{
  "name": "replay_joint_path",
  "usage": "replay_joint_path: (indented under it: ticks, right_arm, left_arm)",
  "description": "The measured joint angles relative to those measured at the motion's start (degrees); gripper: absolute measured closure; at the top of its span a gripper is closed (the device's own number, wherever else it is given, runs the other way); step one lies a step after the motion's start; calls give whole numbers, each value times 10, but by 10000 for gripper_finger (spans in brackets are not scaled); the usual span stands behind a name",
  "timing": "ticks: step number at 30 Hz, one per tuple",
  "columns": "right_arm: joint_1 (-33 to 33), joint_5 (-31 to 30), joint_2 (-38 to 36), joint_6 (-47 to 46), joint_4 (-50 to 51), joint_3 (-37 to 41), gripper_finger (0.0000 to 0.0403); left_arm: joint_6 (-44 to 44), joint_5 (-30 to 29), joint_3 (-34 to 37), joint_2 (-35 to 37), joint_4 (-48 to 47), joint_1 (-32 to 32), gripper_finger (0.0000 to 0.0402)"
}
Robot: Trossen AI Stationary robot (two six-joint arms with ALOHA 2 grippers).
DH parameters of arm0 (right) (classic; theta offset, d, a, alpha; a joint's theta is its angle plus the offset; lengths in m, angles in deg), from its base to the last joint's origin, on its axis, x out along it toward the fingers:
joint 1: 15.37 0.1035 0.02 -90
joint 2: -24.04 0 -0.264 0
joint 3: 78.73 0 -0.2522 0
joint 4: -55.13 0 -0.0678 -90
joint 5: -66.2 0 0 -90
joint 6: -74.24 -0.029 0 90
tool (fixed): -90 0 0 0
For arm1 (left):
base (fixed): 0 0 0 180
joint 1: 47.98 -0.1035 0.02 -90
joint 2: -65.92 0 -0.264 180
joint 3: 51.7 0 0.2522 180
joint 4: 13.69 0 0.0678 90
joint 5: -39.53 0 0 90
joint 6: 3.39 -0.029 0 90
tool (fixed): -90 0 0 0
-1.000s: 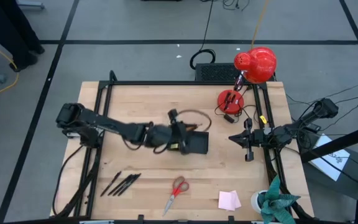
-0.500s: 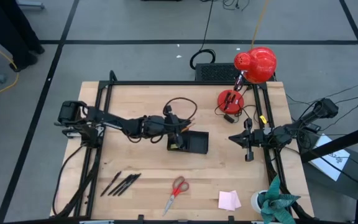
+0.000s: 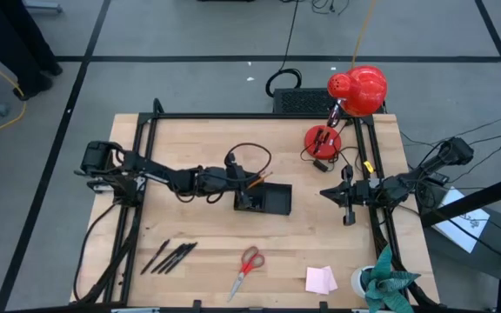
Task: Pick and place office supplies into organizer
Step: Put the pencil into the desk organizer, then put the pen into the desk organizer
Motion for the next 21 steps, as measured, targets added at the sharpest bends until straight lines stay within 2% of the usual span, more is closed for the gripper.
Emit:
replay_joint_path:
  ticks: [9, 18, 21]
  right_arm:
    - [0, 0, 0, -4, 0, 0, 399]
    - [0, 0, 0, -6, 1, 0, 399]
    - [0, 0, 0, -6, 7, 0, 399]
  left_arm:
    - [9, 17, 0, 0, -5, 4, 361]
    - [10, 19, 1, -1, -5, 13, 283]
    - [-9, 19, 1, 0, 25, 24, 262]
